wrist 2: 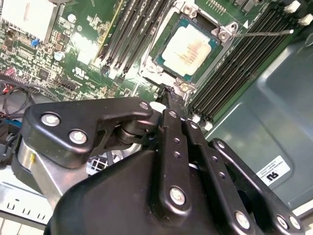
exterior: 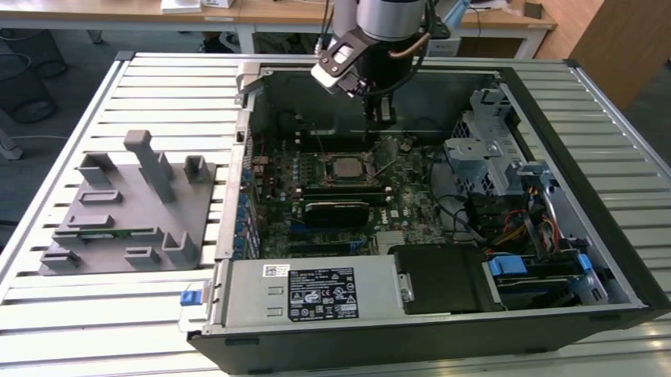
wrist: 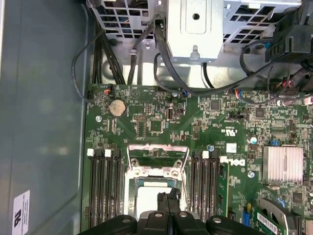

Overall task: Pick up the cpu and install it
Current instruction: 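Close the cpu cover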

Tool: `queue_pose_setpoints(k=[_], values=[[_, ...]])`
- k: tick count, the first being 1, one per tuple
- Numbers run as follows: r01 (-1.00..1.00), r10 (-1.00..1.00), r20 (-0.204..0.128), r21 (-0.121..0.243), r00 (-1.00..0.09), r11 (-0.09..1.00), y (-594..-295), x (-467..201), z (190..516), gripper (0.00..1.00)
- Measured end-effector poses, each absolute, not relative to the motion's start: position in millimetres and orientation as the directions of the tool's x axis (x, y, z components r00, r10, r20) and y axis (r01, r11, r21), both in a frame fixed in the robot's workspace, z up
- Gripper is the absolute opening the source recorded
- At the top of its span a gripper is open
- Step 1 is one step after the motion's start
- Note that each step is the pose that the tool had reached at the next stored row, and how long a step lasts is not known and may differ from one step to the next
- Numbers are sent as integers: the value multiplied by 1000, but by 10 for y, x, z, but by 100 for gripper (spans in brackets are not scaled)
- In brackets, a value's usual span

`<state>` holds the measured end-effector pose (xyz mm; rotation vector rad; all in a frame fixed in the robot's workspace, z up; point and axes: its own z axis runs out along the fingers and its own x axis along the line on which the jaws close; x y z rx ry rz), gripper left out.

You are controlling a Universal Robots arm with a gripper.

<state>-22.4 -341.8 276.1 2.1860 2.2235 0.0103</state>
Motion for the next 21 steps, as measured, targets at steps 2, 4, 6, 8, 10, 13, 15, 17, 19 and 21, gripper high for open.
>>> queue_pose_setpoints(k=[2,4,6,8,10,13,15,17,19,21], values=[[1000,1000,-12,21,-17,17,-3418,-205,2761,11],[1000,1000,-12,21,-17,17,-3418,-188,2761,11],[1000,1000,-12,21,-17,17,-3418,-174,2761,11],[1000,1000,-12,21,-17,17,-3418,-159,2760,11],[1000,1000,-12,21,-17,17,-3418,-142,2760,11],[1000,1000,-12,21,-17,17,-3418,-107,2759,11],[1000,1000,-12,21,-17,17,-3418,-80,2759,11],[1000,1000,-12,21,-17,17,-3418,-54,2758,11],[1000,1000,-12,21,-17,17,-3418,-27,2758,11],[1000,1000,-12,21,-17,17,-3418,1,2757,11]])
